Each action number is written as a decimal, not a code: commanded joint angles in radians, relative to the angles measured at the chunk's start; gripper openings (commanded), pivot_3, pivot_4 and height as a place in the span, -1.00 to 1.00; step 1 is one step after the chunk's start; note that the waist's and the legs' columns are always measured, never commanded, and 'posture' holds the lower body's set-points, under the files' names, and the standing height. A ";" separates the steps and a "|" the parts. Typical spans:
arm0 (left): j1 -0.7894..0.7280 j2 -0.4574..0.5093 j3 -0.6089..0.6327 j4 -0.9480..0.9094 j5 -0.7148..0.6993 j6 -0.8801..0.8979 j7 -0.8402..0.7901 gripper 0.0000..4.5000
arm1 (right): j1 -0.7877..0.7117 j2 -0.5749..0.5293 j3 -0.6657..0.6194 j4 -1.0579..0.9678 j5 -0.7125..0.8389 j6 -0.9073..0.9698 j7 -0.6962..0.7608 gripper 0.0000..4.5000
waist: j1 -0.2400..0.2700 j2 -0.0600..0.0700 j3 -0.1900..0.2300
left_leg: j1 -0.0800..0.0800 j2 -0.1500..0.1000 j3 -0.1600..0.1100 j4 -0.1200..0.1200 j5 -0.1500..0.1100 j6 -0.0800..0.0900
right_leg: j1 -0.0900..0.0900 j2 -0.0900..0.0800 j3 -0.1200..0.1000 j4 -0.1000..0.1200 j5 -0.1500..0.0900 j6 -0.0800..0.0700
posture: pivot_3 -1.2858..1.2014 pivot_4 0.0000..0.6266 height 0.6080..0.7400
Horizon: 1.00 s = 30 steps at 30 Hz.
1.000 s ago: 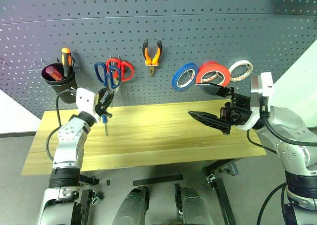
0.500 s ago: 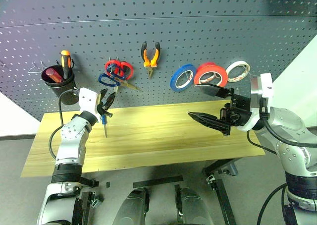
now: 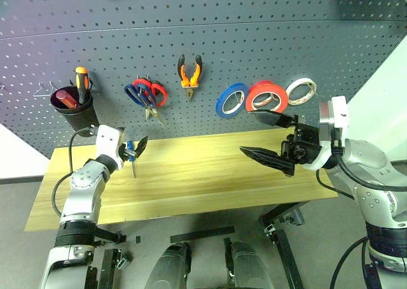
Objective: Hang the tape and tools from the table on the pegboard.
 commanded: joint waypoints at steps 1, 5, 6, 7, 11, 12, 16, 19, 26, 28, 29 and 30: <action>0.000 0.030 -0.034 0.027 0.069 0.146 0.057 0.94 | -0.011 0.000 0.001 -0.026 -0.002 -0.016 0.010 1.00 | 0.002 0.000 0.000 | 0.000 0.000 0.000 0.000 0.000 0.000 | 0.000 0.000 0.000 0.000 0.000 0.000 | -0.01 -0.58 1.00; -0.029 0.029 -0.047 0.072 0.104 0.299 0.117 0.94 | -0.021 -0.004 0.017 -0.019 -0.009 -0.010 0.020 1.00 | 0.002 0.000 0.000 | 0.001 0.000 0.000 0.000 0.000 0.000 | 0.001 0.000 0.000 0.000 0.000 0.000 | -0.01 -0.55 1.00; -0.041 0.025 -0.047 0.079 0.107 0.331 0.129 0.98 | -0.020 -0.012 0.027 -0.017 -0.015 -0.004 0.028 1.00 | 0.002 0.000 0.000 | 0.001 0.000 0.000 0.000 0.000 0.000 | 0.001 0.000 0.000 0.000 0.000 0.000 | -0.01 -0.55 1.00; -0.053 0.021 -0.044 0.086 0.104 0.361 0.140 0.98 | -0.017 -0.020 0.039 -0.015 -0.026 0.000 0.035 1.00 | 0.003 0.000 0.000 | 0.001 0.000 0.000 0.000 0.000 0.000 | 0.001 0.000 0.000 0.000 0.000 0.000 | -0.01 -0.53 1.00; -0.113 0.009 -0.035 0.132 0.092 0.427 0.169 0.98 | -0.004 -0.022 0.068 -0.004 -0.051 0.003 0.046 1.00 | 0.004 0.000 0.000 | 0.000 0.000 -0.001 0.000 0.000 0.000 | 0.001 0.000 0.000 0.000 0.000 0.000 | -0.01 -0.49 1.00; -0.142 0.004 -0.033 0.160 0.094 0.451 0.186 0.98 | 0.003 -0.020 0.076 -0.005 -0.056 0.004 0.048 1.00 | 0.003 0.000 0.000 | 0.000 0.000 -0.001 0.000 0.000 0.000 | 0.001 0.000 0.000 0.000 0.000 0.000 | -0.01 -0.47 1.00; -0.271 -0.016 -0.018 0.300 0.085 0.537 0.241 0.98 | 0.022 -0.008 0.093 -0.016 -0.058 0.009 0.041 1.00 | 0.003 0.000 0.000 | 0.000 0.000 -0.001 0.000 0.000 0.000 | 0.001 0.000 -0.001 0.000 0.000 0.000 | -0.01 -0.41 1.00; -0.361 -0.032 -0.013 0.412 0.085 0.568 0.271 0.98 | 0.033 -0.003 0.095 -0.029 -0.053 0.012 0.032 1.00 | 0.001 -0.001 0.001 | 0.000 0.000 -0.001 0.000 0.000 0.000 | 0.001 0.000 -0.001 0.000 0.000 0.000 | -0.01 -0.38 1.00; -0.497 -0.072 -0.042 0.639 0.111 0.453 0.289 0.98 | 0.061 -0.002 0.086 -0.064 -0.035 0.027 0.006 1.00 | 0.000 -0.003 0.004 | 0.000 0.000 -0.001 0.000 0.000 0.000 | 0.000 -0.001 -0.001 0.000 0.000 0.000 | -0.03 -0.31 1.00; -0.520 -0.076 -0.043 0.706 0.117 0.419 0.293 0.98 | 0.068 -0.003 0.081 -0.071 -0.032 0.031 -0.002 1.00 | -0.002 -0.003 0.005 | 0.000 0.000 -0.001 0.000 0.000 0.000 | 0.000 -0.002 -0.001 0.000 0.000 0.000 | -0.04 -0.31 1.00; -0.529 -0.076 -0.042 0.732 0.119 0.404 0.294 0.98 | 0.073 -0.004 0.079 -0.077 -0.029 0.033 -0.007 1.00 | -0.004 -0.004 0.005 | 0.000 0.000 -0.001 0.000 0.000 0.000 | 0.000 -0.002 0.000 0.000 0.000 0.000 | -0.04 -0.30 1.00; -0.539 -0.075 -0.041 0.759 0.121 0.388 0.298 0.98 | 0.078 -0.005 0.075 -0.082 -0.026 0.036 -0.011 1.00 | -0.004 -0.004 0.005 | 0.000 0.000 -0.001 0.000 0.000 0.000 | 0.000 -0.002 0.000 0.000 0.000 0.000 | -0.04 -0.30 1.00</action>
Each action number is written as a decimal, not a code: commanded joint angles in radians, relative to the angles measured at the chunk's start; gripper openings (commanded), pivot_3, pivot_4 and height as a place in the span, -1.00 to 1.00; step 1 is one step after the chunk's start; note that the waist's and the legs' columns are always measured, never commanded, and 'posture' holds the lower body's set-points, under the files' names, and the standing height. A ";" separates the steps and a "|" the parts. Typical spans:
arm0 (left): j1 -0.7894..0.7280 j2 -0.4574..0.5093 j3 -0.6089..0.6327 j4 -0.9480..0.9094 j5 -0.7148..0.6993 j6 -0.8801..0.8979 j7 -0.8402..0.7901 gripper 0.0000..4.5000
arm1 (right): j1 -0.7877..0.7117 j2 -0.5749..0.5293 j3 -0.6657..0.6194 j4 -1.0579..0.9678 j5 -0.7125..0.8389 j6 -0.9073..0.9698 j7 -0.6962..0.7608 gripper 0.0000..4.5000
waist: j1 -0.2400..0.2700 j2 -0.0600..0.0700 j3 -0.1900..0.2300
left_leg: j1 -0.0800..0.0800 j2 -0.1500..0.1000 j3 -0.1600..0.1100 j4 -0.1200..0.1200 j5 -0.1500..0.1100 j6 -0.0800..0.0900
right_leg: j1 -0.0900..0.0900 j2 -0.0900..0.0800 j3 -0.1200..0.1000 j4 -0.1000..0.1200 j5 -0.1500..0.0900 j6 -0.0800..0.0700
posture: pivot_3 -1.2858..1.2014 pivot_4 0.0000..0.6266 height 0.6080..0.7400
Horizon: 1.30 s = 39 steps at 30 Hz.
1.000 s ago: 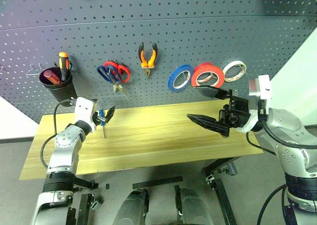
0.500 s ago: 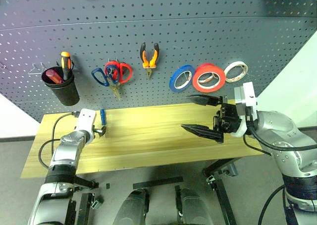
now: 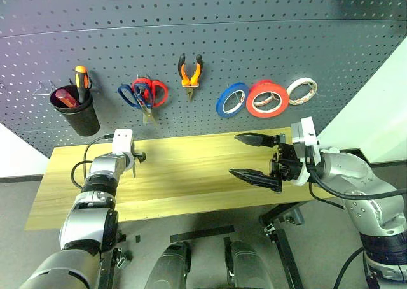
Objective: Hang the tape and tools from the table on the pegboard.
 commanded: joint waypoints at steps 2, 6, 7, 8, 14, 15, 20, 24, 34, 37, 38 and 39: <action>-0.052 0.013 0.001 0.100 0.018 -0.081 0.022 0.98 | 0.020 -0.001 -0.036 -0.063 0.031 0.006 -0.021 1.00 | 0.000 0.000 0.001 | 0.000 0.000 0.000 0.000 0.000 0.000 | 0.000 0.000 0.000 0.000 0.000 0.000 | -0.05 -0.29 1.00; -0.069 0.025 0.008 0.168 0.020 -0.122 0.039 0.98 | 0.039 -0.004 -0.048 -0.084 0.044 0.015 -0.038 1.00 | -0.001 0.000 0.002 | 0.000 0.000 0.000 0.000 0.000 0.000 | 0.000 0.000 0.000 -0.001 0.000 0.000 | -0.06 -0.27 1.00; -0.071 0.027 0.009 0.180 0.019 -0.130 0.041 0.98 | 0.044 -0.004 -0.050 -0.089 0.047 0.017 -0.042 1.00 | -0.002 0.000 0.002 | 0.000 0.000 0.000 -0.001 0.000 0.001 | 0.000 -0.001 0.000 -0.001 0.000 0.000 | -0.06 -0.27 1.00; -0.072 0.030 0.011 0.189 0.018 -0.138 0.042 0.98 | 0.049 -0.004 -0.053 -0.096 0.050 0.020 -0.046 1.00 | -0.002 0.000 0.003 | 0.000 0.000 0.000 -0.001 0.000 0.001 | 0.000 -0.001 0.000 -0.001 0.000 0.000 | -0.06 -0.26 1.00; -0.066 0.039 0.009 0.208 0.015 -0.159 0.036 0.98 | 0.102 -0.013 -0.081 -0.151 0.088 0.049 -0.078 1.00 | -0.002 -0.004 0.019 | -0.001 0.000 0.000 -0.001 0.000 0.001 | 0.000 -0.001 0.000 -0.001 0.000 0.000 | -0.07 -0.16 1.00; -0.065 0.040 0.009 0.211 0.015 -0.163 0.035 0.98 | 0.112 -0.014 -0.086 -0.159 0.095 0.054 -0.085 1.00 | -0.002 -0.005 0.023 | -0.001 0.000 0.000 -0.001 0.000 0.001 | 0.000 -0.001 0.000 -0.001 0.000 0.000 | -0.07 -0.15 1.00; -0.063 0.042 0.003 0.215 0.018 -0.179 0.019 0.98 | 0.158 -0.022 -0.114 -0.201 0.131 0.076 -0.118 1.00 | -0.002 -0.006 0.040 | -0.002 0.000 0.000 -0.001 -0.001 0.002 | -0.001 -0.002 0.001 -0.002 0.000 0.000 | -0.08 -0.07 1.00; -0.068 0.036 0.000 0.218 0.020 -0.189 0.013 0.98 | 0.194 -0.026 -0.131 -0.235 0.158 0.091 -0.142 1.00 | -0.003 -0.006 0.051 | -0.003 0.000 0.000 -0.001 -0.001 0.002 | -0.003 -0.003 0.001 -0.002 0.000 0.000 | -0.09 -0.01 1.00; -0.085 0.024 0.004 0.233 0.016 -0.195 0.021 0.98 | 0.252 -0.044 -0.157 -0.279 0.212 0.115 -0.183 1.00 | -0.009 -0.006 0.077 | -0.004 0.000 0.000 -0.001 -0.001 0.002 | -0.003 -0.004 0.001 -0.003 -0.001 0.001 | -0.10 0.11 1.00; -0.087 0.021 0.015 0.238 0.007 -0.195 0.025 0.98 | 0.266 -0.050 -0.161 -0.289 0.223 0.117 -0.193 1.00 | -0.015 -0.005 0.079 | -0.004 0.000 0.000 -0.002 -0.002 0.003 | -0.003 -0.004 0.001 -0.003 -0.001 0.002 | -0.11 0.12 1.00; -0.086 0.021 0.018 0.240 0.006 -0.196 0.026 0.98 | 0.270 -0.052 -0.163 -0.293 0.227 0.117 -0.196 1.00 | -0.019 -0.005 0.080 | -0.004 0.000 0.000 -0.002 -0.002 0.003 | -0.003 -0.004 0.001 -0.003 -0.002 0.002 | -0.11 0.12 1.00; -0.086 0.021 0.023 0.241 0.003 -0.198 0.029 0.98 | 0.273 -0.053 -0.164 -0.295 0.231 0.117 -0.201 1.00 | -0.022 -0.005 0.081 | -0.004 0.000 0.000 -0.002 -0.002 0.003 | -0.003 -0.004 0.001 -0.003 -0.002 0.002 | -0.11 0.12 1.00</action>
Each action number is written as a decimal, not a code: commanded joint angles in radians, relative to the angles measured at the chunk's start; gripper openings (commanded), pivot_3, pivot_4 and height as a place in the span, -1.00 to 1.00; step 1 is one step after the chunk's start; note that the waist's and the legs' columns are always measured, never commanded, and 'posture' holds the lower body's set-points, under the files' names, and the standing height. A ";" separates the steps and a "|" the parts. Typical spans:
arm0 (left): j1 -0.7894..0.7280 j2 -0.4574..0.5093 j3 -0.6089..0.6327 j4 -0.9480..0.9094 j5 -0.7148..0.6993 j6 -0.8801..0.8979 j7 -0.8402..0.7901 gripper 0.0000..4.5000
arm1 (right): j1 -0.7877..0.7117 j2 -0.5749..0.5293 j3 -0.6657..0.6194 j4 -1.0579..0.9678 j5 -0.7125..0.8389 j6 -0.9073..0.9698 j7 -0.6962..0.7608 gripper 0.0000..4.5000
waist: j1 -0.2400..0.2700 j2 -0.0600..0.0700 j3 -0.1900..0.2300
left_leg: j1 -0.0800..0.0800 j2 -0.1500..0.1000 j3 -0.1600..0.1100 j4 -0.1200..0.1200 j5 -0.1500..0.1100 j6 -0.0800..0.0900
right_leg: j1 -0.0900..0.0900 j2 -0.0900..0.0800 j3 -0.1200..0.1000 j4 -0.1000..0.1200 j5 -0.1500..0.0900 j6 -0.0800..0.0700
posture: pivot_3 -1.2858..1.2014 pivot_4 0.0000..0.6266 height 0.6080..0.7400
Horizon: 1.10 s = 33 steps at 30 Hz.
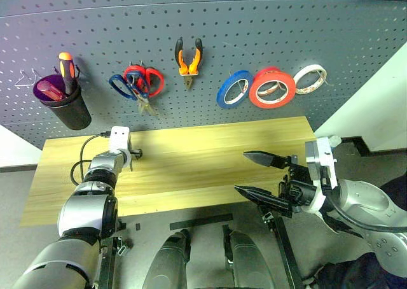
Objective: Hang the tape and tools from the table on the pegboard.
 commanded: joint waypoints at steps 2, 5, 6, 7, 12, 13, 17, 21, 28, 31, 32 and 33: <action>-0.002 -0.005 0.016 0.026 -0.004 -0.006 0.011 0.82 | 0.015 -0.012 -0.035 -0.054 0.037 -0.003 -0.017 1.00 | -0.008 0.000 0.006 | 0.000 0.000 0.000 0.000 0.000 0.000 | 0.000 0.000 0.000 0.000 0.000 0.000 | -0.12 0.12 1.00; 0.000 -0.007 0.024 0.031 -0.006 -0.009 0.013 0.45 | 0.023 -0.017 -0.039 -0.059 0.045 -0.002 -0.028 1.00 | -0.010 0.000 0.010 | 0.000 0.000 0.000 0.000 0.000 0.000 | 0.000 0.000 0.000 0.000 0.000 0.000 | -0.12 0.13 1.00; 0.000 -0.007 0.025 0.032 -0.006 -0.009 0.014 0.31 | 0.024 -0.018 -0.040 -0.060 0.047 -0.002 -0.031 1.00 | -0.011 0.000 0.010 | 0.000 0.000 0.000 0.000 0.000 0.000 | 0.000 0.000 0.000 0.000 0.000 0.000 | -0.12 0.13 1.00; 0.001 -0.007 0.027 0.032 -0.006 -0.010 0.016 0.16 | 0.025 -0.019 -0.041 -0.060 0.049 -0.002 -0.033 1.00 | -0.012 0.000 0.011 | 0.000 0.000 0.000 0.000 0.000 0.000 | 0.000 0.000 0.000 0.000 0.000 0.001 | -0.12 0.13 1.00; 0.005 -0.007 0.034 0.031 -0.004 -0.010 0.019 -0.60 | 0.027 -0.021 -0.039 -0.059 0.052 -0.003 -0.042 1.00 | -0.018 -0.002 0.014 | 0.000 0.000 0.000 -0.001 0.000 0.000 | -0.001 0.000 0.000 0.000 -0.001 0.001 | -0.12 0.13 1.00; 0.007 -0.005 0.036 0.029 -0.004 -0.009 0.020 -0.73 | 0.026 -0.021 -0.038 -0.058 0.052 -0.003 -0.043 1.00 | -0.020 -0.001 0.014 | 0.000 0.000 0.001 -0.001 0.000 0.000 | -0.001 0.000 0.000 0.000 -0.001 0.001 | -0.12 0.13 1.00; 0.015 0.007 0.039 0.016 -0.005 0.004 0.011 -0.76 | 0.017 -0.018 -0.029 -0.052 0.047 -0.007 -0.044 1.00 | -0.025 -0.001 0.015 | 0.000 0.000 0.001 -0.001 0.000 0.000 | -0.001 0.000 0.000 -0.001 -0.001 0.002 | -0.12 0.12 1.00; 0.042 0.020 0.026 -0.034 -0.005 0.040 -0.042 -0.76 | 0.007 -0.018 -0.028 -0.043 0.040 -0.011 -0.040 1.00 | -0.032 -0.001 0.015 | -0.001 0.000 0.001 -0.002 -0.001 0.000 | -0.001 0.000 0.000 -0.001 -0.001 0.002 | -0.12 0.10 1.00; 0.224 0.052 -0.002 -0.361 -0.011 0.192 -0.150 -0.76 | -0.022 -0.013 -0.018 -0.006 0.009 -0.029 -0.012 1.00 | -0.032 -0.001 0.015 | -0.006 0.000 0.001 -0.002 -0.001 0.001 | -0.007 0.000 0.001 -0.001 -0.001 0.002 | -0.09 0.02 1.00; 0.367 0.069 -0.023 -0.620 -0.019 0.239 -0.206 -0.76 | -0.053 -0.001 -0.010 0.021 0.001 -0.042 0.006 1.00 | -0.030 -0.001 0.015 | -0.006 0.000 0.001 -0.002 -0.001 0.002 | -0.007 -0.001 0.002 -0.001 -0.001 0.002 | -0.07 -0.03 1.00; 0.405 0.074 -0.024 -0.692 -0.026 0.251 -0.221 -0.76 | -0.065 0.003 -0.007 0.032 -0.001 -0.047 0.013 1.00 | -0.030 -0.001 0.015 | -0.006 0.000 0.001 -0.002 -0.002 0.002 | -0.007 -0.001 0.002 -0.001 -0.001 0.002 | -0.07 -0.05 1.00; 0.434 0.078 -0.024 -0.748 -0.032 0.263 -0.230 -0.76 | -0.075 0.006 -0.004 0.043 -0.004 -0.051 0.019 1.00 | -0.028 0.000 0.015 | -0.007 0.000 0.001 -0.002 -0.002 0.002 | -0.008 -0.001 0.002 -0.002 -0.001 0.001 | -0.07 -0.06 1.00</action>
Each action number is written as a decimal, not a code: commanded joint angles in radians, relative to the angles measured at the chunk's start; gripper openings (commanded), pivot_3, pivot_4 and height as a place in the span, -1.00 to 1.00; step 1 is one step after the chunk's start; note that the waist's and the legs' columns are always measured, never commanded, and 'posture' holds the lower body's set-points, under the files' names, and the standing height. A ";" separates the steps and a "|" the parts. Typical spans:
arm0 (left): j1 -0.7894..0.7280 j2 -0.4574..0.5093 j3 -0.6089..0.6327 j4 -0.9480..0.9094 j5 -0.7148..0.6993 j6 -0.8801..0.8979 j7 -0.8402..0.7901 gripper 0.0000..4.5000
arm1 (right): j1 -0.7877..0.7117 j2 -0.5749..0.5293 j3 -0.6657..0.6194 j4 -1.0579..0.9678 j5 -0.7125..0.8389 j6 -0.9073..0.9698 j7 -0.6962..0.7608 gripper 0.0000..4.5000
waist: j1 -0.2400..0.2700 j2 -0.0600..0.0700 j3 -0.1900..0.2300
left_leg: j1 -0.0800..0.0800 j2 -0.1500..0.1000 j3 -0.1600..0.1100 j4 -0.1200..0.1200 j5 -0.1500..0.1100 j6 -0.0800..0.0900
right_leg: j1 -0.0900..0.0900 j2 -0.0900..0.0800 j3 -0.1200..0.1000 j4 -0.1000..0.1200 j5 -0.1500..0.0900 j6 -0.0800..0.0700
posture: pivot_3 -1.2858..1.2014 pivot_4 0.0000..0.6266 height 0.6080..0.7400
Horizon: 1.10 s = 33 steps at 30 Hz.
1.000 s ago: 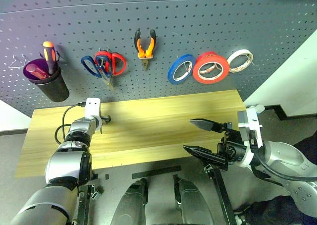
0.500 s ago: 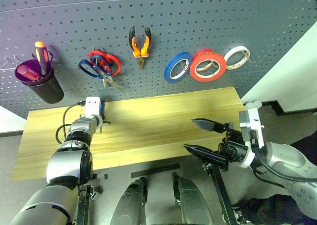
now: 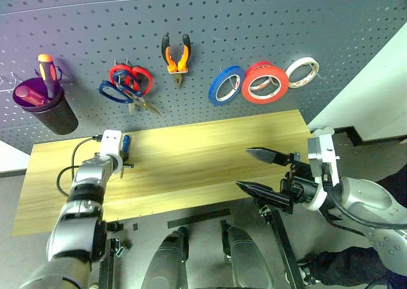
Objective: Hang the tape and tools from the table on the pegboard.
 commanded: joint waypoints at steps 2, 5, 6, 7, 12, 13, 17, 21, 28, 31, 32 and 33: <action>0.133 0.028 -0.016 -0.252 -0.020 0.066 -0.058 -0.76 | -0.042 0.014 0.004 0.028 -0.014 -0.042 0.041 1.00 | 0.012 0.001 0.000 | -0.001 0.000 0.000 0.000 0.000 0.000 | -0.001 -0.001 0.000 0.000 0.000 0.000 | -0.05 -0.09 1.00; 0.199 0.044 0.003 -0.360 -0.032 0.076 -0.077 -0.76 | -0.073 0.018 0.015 0.061 -0.032 -0.060 0.070 1.00 | 0.027 0.001 0.000 | -0.005 0.000 0.000 0.001 0.000 0.000 | -0.003 -0.001 -0.001 -0.001 0.000 0.000 | -0.04 -0.15 1.00; 0.215 0.048 0.012 -0.390 -0.041 0.070 -0.083 -0.76 | -0.087 0.019 0.017 0.073 -0.037 -0.065 0.081 1.00 | 0.029 0.001 0.000 | -0.006 0.000 0.000 0.001 0.000 0.000 | -0.004 -0.001 -0.001 0.000 0.000 0.000 | -0.03 -0.16 1.00; 0.236 0.051 0.026 -0.429 -0.056 0.064 -0.093 -0.76 | -0.101 0.020 0.016 0.081 -0.035 -0.069 0.090 1.00 | 0.033 0.001 0.000 | -0.006 0.000 0.000 0.001 0.000 0.000 | -0.005 -0.001 -0.001 -0.001 0.000 0.000 | -0.03 -0.17 1.00; 0.333 0.060 0.070 -0.575 -0.110 -0.044 -0.153 -0.76 | -0.160 0.027 0.029 0.125 -0.038 -0.083 0.141 1.00 | 0.053 0.001 -0.001 | -0.007 -0.001 0.000 0.001 0.000 0.000 | -0.006 -0.001 -0.001 -0.001 0.000 0.000 | -0.01 -0.26 1.00; 0.355 0.056 0.085 -0.604 -0.131 -0.074 -0.171 -0.76 | -0.170 0.029 0.034 0.134 -0.042 -0.085 0.151 1.00 | 0.054 0.001 -0.001 | -0.007 -0.001 0.000 0.000 0.000 0.000 | -0.006 -0.001 -0.001 -0.001 0.000 0.000 | 0.00 -0.28 1.00; 0.428 0.039 0.137 -0.667 -0.209 -0.191 -0.239 -0.76 | -0.207 0.039 0.049 0.167 -0.058 -0.096 0.179 1.00 | 0.057 0.001 -0.002 | -0.007 -0.001 0.000 0.000 0.000 0.000 | -0.006 0.000 -0.001 -0.001 0.000 0.000 | 0.01 -0.34 1.00; 0.485 0.025 0.186 -0.714 -0.301 -0.257 -0.304 -0.76 | -0.243 0.050 0.054 0.191 -0.070 -0.109 0.208 1.00 | 0.059 0.002 -0.007 | -0.007 -0.001 0.000 0.001 0.000 -0.001 | -0.006 0.000 -0.001 -0.001 0.000 0.000 | 0.02 -0.41 1.00; 0.474 0.033 0.272 -0.801 -0.518 -0.203 -0.382 -0.76 | -0.287 0.039 0.067 0.197 -0.135 -0.165 0.262 1.00 | 0.063 0.002 -0.025 | -0.007 -0.002 0.000 0.002 0.001 -0.001 | -0.005 0.000 -0.002 0.000 0.001 -0.001 | 0.04 -0.51 1.00; 0.440 0.040 0.316 -0.861 -0.636 -0.156 -0.382 -0.76 | -0.299 0.029 0.084 0.207 -0.183 -0.191 0.291 1.00 | 0.063 0.002 -0.038 | -0.006 -0.002 0.000 0.002 0.001 -0.001 | -0.005 0.000 -0.003 0.000 0.001 -0.001 | 0.04 -0.55 1.00; 0.428 0.041 0.327 -0.872 -0.664 -0.147 -0.376 -0.76 | -0.301 0.027 0.090 0.210 -0.197 -0.198 0.299 1.00 | 0.063 0.002 -0.041 | -0.006 -0.002 0.000 0.003 0.001 -0.001 | -0.004 0.001 -0.004 0.000 0.001 -0.001 | 0.04 -0.57 1.00; 0.415 0.045 0.339 -0.886 -0.693 -0.136 -0.369 -0.76 | -0.304 0.027 0.094 0.215 -0.206 -0.204 0.306 1.00 | 0.064 0.003 -0.045 | -0.006 -0.002 0.000 0.003 0.001 -0.002 | -0.004 0.001 -0.004 0.000 0.001 -0.001 | 0.04 -0.57 1.00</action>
